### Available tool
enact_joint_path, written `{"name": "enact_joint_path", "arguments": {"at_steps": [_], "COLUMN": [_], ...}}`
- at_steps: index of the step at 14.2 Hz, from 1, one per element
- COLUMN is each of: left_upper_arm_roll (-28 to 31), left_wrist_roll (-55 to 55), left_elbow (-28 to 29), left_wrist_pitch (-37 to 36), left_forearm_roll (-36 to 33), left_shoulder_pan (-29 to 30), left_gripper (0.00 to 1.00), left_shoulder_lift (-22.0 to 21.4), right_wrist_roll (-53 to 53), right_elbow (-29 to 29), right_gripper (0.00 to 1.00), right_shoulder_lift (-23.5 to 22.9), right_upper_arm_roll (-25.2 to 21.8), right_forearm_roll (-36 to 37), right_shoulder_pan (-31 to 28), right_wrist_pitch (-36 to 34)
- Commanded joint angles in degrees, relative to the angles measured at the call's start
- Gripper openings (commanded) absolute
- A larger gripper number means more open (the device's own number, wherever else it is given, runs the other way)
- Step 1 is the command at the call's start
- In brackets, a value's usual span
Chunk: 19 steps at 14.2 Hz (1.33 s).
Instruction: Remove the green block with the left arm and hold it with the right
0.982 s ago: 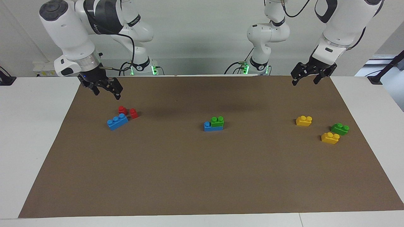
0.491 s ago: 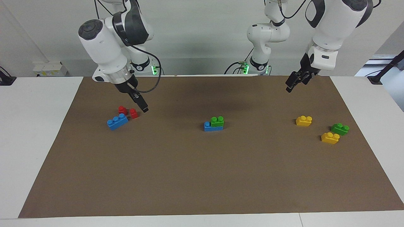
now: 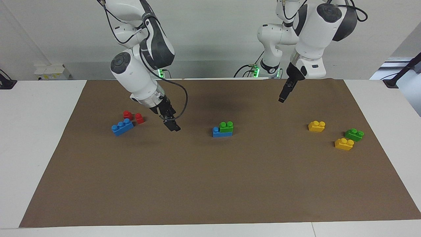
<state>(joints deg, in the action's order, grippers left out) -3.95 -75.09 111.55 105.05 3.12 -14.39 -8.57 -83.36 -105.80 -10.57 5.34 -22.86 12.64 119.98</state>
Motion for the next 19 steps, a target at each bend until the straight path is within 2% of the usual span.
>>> {"name": "enact_joint_path", "arguments": {"at_steps": [1,3,5,10,16,19], "left_upper_arm_roll": [0.88,0.88,0.88,0.88,1.05,1.05], "left_wrist_roll": [-15.82,-24.71,-33.59,-49.25,-59.82,-61.76], "left_elbow": [4.55,5.96,6.31,6.31,5.87,5.79], "left_wrist_pitch": [5.32,8.57,11.65,17.89,23.96,25.9], "left_forearm_roll": [1.01,1.01,0.92,0.92,-0.13,-1.01], "left_shoulder_pan": [-3.52,-6.16,-9.06,-13.9,-18.21,-18.3], "left_gripper": [1.0,1.0,1.0,1.0,1.0,1.0], "left_shoulder_lift": [-2.15,-1.54,1.17,6.89,13.13,14.11], "right_wrist_roll": [-2.24,-2.51,-3.29,-6.29,-6.29,-6.29], "right_elbow": [-4.23,-4.33,-4.33,-5.47,-6.62,-7.23], "right_gripper": [0.99,0.99,0.99,0.99,0.99,0.99], "right_shoulder_lift": [-0.5,-3.04,-5.06,-8.58,-11.83,-12.89], "right_upper_arm_roll": [-0.15,-0.15,-0.15,-0.15,-0.15,-0.15], "right_forearm_roll": [-4.8,-6.57,-9.73,-11.75,-14.14,-16.15], "right_shoulder_pan": [3.08,4.84,6.34,11.17,13.55,15.66], "right_wrist_pitch": [6.91,9.56,12.54,19.93,26.0,29.86]}}
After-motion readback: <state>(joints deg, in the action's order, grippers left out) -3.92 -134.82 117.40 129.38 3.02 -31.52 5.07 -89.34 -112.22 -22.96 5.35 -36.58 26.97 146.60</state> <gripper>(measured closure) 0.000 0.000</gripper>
